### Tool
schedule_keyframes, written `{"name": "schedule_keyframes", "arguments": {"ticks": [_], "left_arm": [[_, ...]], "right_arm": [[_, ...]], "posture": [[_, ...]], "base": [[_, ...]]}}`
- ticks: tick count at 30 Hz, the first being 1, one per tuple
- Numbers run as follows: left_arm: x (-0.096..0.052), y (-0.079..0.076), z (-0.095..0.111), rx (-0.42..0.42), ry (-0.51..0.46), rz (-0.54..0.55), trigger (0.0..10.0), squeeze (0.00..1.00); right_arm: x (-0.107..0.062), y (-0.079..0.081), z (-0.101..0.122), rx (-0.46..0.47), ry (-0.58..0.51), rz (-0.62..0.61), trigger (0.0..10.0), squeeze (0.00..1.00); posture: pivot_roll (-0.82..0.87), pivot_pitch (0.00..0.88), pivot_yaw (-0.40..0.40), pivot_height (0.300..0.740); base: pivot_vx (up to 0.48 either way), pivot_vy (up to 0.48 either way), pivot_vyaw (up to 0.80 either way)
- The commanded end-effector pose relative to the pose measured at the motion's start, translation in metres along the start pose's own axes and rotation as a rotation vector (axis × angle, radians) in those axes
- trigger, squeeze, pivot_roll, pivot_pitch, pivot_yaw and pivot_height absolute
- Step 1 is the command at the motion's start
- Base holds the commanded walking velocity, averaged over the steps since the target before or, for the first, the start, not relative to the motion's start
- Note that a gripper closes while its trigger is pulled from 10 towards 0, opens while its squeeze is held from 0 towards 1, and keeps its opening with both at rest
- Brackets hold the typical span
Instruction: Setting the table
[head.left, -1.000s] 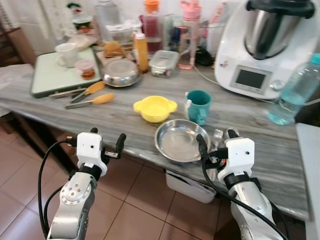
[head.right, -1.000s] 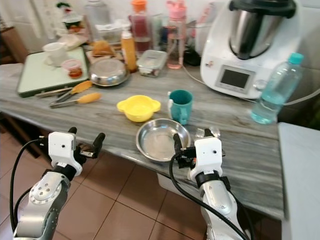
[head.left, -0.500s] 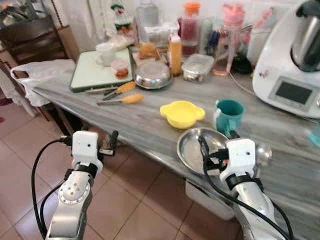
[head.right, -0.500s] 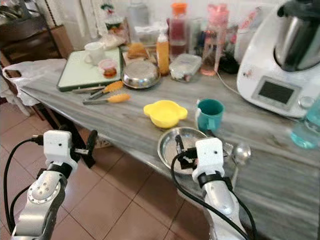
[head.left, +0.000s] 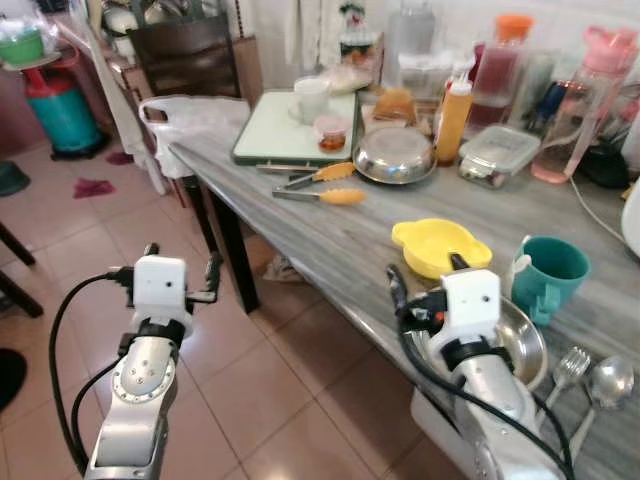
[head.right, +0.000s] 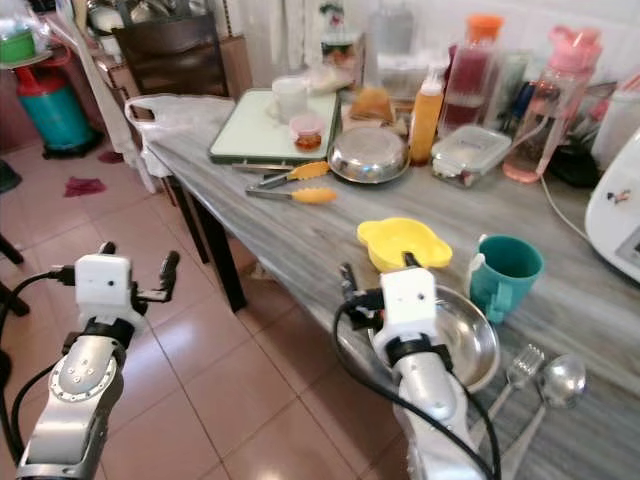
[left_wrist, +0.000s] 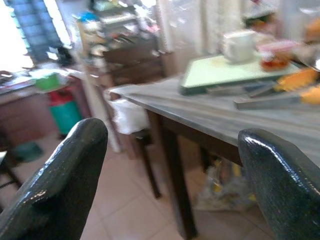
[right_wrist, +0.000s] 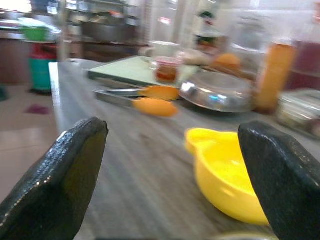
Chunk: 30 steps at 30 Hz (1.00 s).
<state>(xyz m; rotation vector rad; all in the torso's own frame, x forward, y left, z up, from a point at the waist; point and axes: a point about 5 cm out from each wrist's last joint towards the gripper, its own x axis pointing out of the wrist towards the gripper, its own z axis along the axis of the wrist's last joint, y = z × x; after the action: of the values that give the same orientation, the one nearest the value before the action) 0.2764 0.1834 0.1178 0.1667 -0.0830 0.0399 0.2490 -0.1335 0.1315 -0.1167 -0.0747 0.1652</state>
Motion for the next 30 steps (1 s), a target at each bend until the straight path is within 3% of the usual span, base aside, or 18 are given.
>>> {"name": "schedule_keyframes", "arguments": {"ticks": [1,19,30], "left_arm": [[-0.001,-0.0002,-0.0037,0.012,0.022,0.006,10.0,0.0],[-0.0009,0.0052,-0.0078,0.036,0.042,0.061,10.0,0.0],[-0.0004,0.0035,-0.0082,0.033,0.048,0.066,10.0,0.0]], "right_arm": [[-0.0002,-0.0025,0.0031,-0.007,-0.011,0.001,10.0,0.32],[0.0012,-0.0022,0.0033,0.002,-0.014,0.001,10.0,0.31],[-0.0002,-0.0022,0.0014,0.019,-0.007,-0.009,10.0,0.29]], "posture": [[-0.06,0.0,0.024,0.74],[-0.05,0.0,0.027,0.74],[-0.05,0.007,0.035,0.74]], "base": [[0.0,0.0,0.8],[0.0,0.0,0.78],[0.0,0.046,0.0]]}}
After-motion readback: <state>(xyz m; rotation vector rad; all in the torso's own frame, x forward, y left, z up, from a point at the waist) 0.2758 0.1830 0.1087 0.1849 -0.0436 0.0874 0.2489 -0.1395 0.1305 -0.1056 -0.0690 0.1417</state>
